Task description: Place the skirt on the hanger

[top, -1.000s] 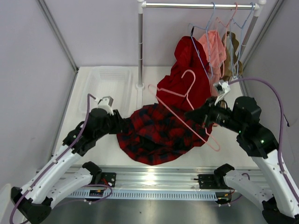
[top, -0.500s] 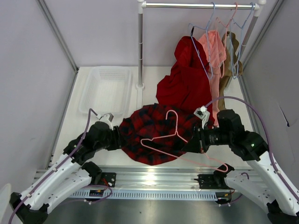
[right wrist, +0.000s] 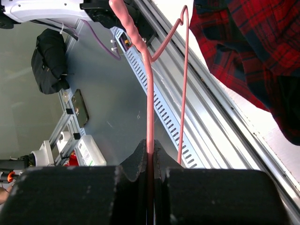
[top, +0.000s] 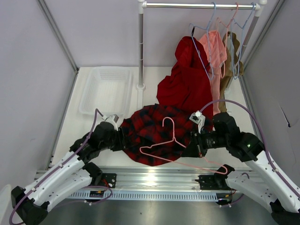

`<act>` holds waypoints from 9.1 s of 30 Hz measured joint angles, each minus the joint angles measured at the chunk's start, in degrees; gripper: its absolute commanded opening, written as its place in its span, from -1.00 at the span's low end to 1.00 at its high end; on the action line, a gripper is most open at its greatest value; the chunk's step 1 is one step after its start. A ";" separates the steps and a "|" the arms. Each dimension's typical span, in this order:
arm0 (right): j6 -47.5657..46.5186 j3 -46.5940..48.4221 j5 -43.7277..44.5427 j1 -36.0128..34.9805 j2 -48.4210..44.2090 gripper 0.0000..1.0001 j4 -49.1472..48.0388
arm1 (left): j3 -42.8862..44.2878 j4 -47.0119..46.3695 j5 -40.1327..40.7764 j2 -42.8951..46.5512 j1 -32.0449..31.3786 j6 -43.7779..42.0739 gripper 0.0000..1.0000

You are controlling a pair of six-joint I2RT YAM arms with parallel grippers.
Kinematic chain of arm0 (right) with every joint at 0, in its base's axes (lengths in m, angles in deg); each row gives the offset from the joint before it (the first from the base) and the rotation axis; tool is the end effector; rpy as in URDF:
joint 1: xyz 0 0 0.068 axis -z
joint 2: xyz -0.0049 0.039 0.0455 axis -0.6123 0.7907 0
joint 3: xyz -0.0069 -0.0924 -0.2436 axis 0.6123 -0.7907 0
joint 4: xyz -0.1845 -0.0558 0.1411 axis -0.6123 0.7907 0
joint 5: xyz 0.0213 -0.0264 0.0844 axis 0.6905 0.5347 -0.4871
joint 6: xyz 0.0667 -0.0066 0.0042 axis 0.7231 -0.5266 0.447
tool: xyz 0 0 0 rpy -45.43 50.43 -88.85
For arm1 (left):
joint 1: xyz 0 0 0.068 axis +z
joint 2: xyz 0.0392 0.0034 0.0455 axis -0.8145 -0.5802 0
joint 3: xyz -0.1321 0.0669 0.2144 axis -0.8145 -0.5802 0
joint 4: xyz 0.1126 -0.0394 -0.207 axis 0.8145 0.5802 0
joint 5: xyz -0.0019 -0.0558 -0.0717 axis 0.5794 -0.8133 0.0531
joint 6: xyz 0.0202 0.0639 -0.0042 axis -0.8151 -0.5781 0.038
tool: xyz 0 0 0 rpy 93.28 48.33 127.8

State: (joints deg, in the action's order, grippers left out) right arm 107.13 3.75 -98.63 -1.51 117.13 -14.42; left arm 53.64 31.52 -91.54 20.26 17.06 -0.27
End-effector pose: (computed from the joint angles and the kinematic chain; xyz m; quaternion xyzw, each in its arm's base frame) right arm 0.0740 0.1043 0.3178 -0.2896 0.8090 0.4666 0.2096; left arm 0.1085 -0.0875 0.2160 -0.0485 0.9208 -0.2771 0.2703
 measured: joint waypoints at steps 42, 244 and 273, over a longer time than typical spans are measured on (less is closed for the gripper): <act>-1.73 -0.68 4.50 -4.46 6.75 -1.00 -10.38 | -2.16 -3.98 -0.50 -2.56 -2.43 1.07 -0.46; 10.43 -6.38 48.11 -6.88 12.61 -0.32 -6.32 | 8.85 -26.34 6.05 -22.60 -15.06 -15.80 -1.00; 14.88 -11.04 48.30 -10.12 14.53 -0.31 -10.21 | 9.79 -26.36 5.01 -24.09 -15.06 -16.65 -1.00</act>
State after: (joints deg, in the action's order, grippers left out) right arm 122.02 -7.28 -50.33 -11.63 131.66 -24.62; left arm 63.43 5.16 -86.54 -3.83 2.00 -16.93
